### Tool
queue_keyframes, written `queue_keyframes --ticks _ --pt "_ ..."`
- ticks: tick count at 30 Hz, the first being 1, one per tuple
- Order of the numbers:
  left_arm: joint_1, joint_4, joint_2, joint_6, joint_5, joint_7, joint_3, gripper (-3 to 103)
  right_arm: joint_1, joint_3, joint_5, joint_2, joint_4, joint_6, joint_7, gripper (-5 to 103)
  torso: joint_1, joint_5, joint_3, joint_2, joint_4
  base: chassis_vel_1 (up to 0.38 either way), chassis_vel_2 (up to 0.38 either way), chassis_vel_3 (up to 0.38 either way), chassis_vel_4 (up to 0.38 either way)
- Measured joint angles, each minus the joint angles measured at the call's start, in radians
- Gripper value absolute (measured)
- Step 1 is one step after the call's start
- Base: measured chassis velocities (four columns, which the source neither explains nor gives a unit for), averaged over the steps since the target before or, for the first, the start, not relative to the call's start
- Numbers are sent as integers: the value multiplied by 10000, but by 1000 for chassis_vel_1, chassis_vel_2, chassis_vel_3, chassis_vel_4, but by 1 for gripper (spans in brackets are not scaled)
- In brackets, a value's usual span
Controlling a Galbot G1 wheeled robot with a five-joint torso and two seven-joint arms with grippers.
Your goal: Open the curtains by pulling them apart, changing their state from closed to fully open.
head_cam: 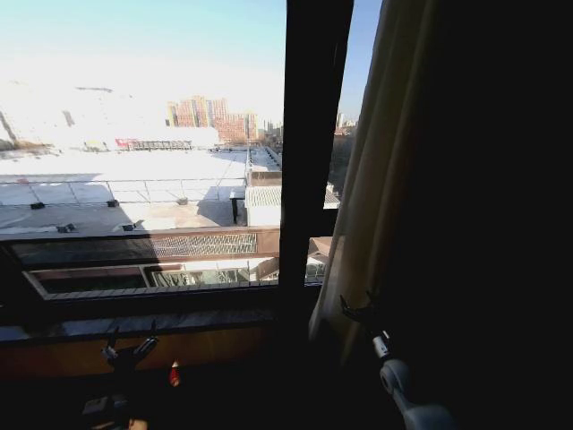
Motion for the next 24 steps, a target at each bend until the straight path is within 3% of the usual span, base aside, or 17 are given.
queue_keyframes --ticks 14,24 --pt "0 0 0 1 0 0 0 100 17 1 5 0 -24 -11 12 100 0 2 1 0 -1 31 9 -38 -12" --pt "0 0 0 0 0 0 0 100 22 1 5 0 -30 -14 17 100 -1 0 0 0 -1 230 126 -229 -133"
